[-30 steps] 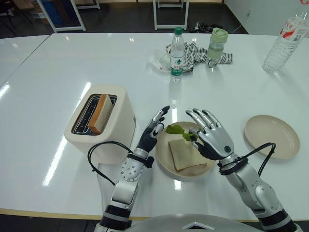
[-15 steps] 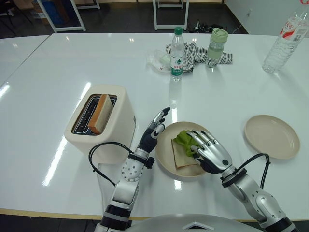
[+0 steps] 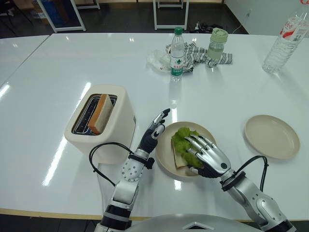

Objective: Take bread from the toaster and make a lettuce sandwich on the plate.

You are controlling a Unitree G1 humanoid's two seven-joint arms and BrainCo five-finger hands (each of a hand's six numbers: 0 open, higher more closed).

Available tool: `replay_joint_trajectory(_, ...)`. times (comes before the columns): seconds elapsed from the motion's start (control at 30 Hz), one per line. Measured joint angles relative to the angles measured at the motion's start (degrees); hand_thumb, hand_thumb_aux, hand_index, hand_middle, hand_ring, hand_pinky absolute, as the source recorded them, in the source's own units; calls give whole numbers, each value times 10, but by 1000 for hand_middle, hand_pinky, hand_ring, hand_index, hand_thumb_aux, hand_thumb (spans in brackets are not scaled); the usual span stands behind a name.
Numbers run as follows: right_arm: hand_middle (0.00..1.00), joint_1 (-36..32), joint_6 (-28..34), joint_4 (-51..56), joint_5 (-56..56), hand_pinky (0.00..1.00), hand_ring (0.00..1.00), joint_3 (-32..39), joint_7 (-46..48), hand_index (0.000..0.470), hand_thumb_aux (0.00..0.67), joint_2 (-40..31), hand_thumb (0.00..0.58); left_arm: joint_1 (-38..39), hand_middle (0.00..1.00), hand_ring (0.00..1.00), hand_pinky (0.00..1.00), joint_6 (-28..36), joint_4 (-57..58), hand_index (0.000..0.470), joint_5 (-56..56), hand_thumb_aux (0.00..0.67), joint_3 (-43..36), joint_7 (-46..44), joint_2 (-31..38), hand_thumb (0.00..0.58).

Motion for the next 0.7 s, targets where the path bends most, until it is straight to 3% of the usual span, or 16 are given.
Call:
replay_joint_trajectory(0.37, 0, 37, 3, -54, 45, 0, 0, -73, 21, 0, 0, -22, 0, -1, 0, 0, 0, 0, 2, 0, 0, 0, 2, -1, 0, 0)
replay_joint_trajectory(0.57, 0, 39, -15, -106, 316, 0, 0, -158, 26, 0, 0, 51, 0, 3, 0, 0, 0, -25, -43, 0, 24, 0, 14, 14, 3, 0)
replay_joint_trajectory(0.7, 0, 39, 8, -120, 494, 0, 0, -204, 52, 0, 0, 105, 0, 5, 0, 0, 0, -59, -140, 0, 124, 0, 60, 55, 31, 0)
